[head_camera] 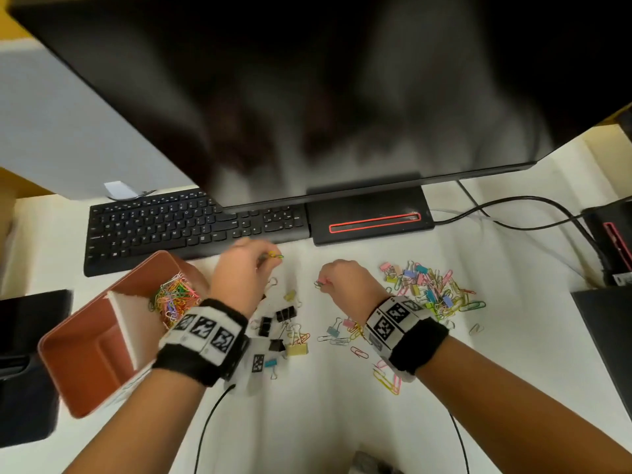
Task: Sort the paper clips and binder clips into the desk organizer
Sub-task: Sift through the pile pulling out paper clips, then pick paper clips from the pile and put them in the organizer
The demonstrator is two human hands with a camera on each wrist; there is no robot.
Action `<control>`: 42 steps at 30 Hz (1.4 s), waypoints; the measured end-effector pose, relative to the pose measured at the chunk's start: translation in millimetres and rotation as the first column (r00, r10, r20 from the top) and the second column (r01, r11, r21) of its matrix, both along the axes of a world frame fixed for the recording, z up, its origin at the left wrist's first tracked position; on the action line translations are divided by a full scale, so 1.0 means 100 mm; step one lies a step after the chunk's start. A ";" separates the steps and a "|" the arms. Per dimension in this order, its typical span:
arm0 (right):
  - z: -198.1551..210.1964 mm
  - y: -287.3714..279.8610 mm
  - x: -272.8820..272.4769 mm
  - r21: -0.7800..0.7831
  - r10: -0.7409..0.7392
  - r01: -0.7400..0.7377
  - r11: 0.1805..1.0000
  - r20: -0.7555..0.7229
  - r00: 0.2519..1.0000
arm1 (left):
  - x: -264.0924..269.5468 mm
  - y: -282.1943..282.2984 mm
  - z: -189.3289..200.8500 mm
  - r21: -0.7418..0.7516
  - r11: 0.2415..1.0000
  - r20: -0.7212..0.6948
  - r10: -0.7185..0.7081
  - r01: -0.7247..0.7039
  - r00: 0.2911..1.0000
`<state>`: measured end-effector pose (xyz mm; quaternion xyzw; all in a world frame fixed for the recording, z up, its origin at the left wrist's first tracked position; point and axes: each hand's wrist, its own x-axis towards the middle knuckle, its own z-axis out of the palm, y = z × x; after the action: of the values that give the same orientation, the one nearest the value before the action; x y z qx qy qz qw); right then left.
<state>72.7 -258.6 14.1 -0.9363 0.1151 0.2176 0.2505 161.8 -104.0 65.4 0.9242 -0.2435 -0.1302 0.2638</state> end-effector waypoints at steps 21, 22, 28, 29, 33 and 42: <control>0.53 1.16 -0.02 0.413 -0.116 -0.062 0.909 0.392 0.913 | -0.22 1.31 0.39 -0.092 0.989 -0.172 0.095 -0.112 0.980; 0.46 0.97 -0.21 0.358 -0.126 -0.009 0.934 0.352 0.927 | -0.32 1.21 0.33 -0.090 0.995 -0.178 0.026 -0.043 0.984; -0.07 0.37 -1.15 0.256 -0.184 0.158 0.954 0.082 0.979 | -0.91 0.71 -0.32 0.006 0.985 -0.342 -0.163 0.175 0.926; -0.16 0.35 -1.20 0.248 -0.164 0.138 0.959 0.085 0.983 | -0.96 0.66 -0.43 0.046 0.981 -0.320 -0.165 0.189 0.933; -0.32 0.33 -1.12 0.205 -0.109 0.093 0.974 0.068 0.992 | -1.02 0.51 -0.65 0.328 0.929 -0.075 -0.156 0.172 0.985; -0.37 0.16 -1.02 0.189 -0.129 0.104 0.976 0.126 0.984 | -1.03 0.70 -0.68 0.259 0.965 -0.075 -0.018 0.037 0.997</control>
<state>-29.4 -242.9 -23.0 -0.9138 0.1321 0.1471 0.3547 58.4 -33.6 -2.9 0.9421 -0.2272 -0.1979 0.1471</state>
